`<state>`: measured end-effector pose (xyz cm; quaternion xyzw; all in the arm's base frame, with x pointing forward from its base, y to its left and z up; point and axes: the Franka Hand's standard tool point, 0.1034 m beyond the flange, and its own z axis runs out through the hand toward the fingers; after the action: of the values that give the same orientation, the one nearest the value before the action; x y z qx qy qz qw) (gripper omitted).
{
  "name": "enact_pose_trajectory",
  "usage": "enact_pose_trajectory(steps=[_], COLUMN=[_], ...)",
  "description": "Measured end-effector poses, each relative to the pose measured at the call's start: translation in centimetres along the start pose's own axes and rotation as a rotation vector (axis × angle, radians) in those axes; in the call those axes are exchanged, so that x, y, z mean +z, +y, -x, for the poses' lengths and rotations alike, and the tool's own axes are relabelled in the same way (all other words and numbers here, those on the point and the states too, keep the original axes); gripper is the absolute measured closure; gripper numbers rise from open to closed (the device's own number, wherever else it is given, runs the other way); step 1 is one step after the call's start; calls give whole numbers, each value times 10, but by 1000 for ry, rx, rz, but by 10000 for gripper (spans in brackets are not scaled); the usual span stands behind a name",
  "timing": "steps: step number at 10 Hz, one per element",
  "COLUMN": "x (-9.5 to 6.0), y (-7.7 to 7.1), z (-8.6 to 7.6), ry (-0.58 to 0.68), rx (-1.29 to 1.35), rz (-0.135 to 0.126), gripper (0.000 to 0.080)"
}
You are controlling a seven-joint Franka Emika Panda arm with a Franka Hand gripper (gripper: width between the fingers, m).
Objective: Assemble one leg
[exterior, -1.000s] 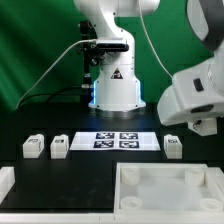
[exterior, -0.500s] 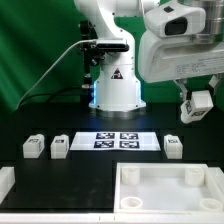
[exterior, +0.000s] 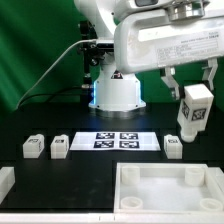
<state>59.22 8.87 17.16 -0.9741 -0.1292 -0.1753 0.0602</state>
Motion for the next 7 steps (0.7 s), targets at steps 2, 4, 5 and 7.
enact_pose_trajectory(steps=[2, 4, 5, 7], x=[-1, 2, 2, 16], y=[19, 20, 20, 7], z=[3, 6, 6, -6], ry=[201, 205, 205, 172], rx=[-32, -29, -29, -18], rz=[101, 102, 102, 59], gripper=[509, 509, 509, 509])
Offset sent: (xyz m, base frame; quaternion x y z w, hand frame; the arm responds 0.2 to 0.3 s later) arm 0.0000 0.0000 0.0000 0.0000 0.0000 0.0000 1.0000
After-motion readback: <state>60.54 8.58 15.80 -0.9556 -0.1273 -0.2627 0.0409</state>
